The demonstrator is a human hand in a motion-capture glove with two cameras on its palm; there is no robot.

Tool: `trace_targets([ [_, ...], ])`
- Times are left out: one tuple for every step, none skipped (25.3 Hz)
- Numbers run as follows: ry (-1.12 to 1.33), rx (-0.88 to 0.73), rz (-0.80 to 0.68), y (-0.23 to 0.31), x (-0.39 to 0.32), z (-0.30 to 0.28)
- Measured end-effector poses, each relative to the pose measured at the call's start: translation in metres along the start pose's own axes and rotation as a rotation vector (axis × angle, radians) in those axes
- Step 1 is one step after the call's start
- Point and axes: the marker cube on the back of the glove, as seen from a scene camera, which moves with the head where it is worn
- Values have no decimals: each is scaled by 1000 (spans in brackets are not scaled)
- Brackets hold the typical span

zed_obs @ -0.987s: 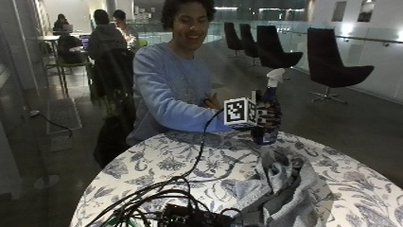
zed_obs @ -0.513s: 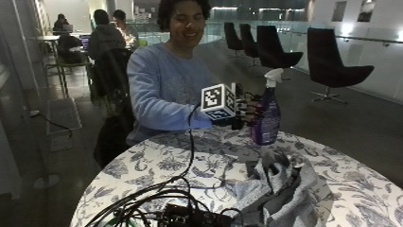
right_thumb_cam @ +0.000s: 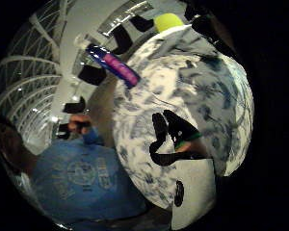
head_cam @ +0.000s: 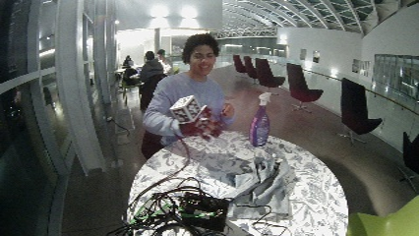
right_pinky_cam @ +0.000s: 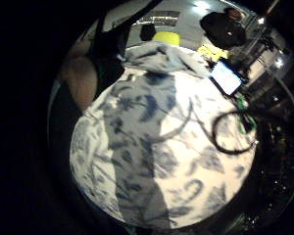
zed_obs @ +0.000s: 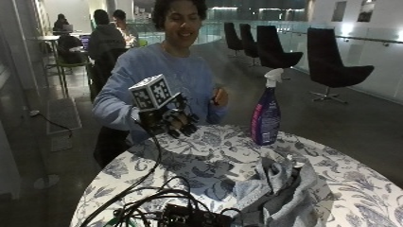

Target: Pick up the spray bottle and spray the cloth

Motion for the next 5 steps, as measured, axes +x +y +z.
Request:
trace_targets([
  [37,-1,24,11,11,-4],
  [65,1,45,20,21,-8],
  [83,6,60,27,31,-11],
  [94,13,70,30,39,-14],
  [98,19,74,32,43,-16],
])
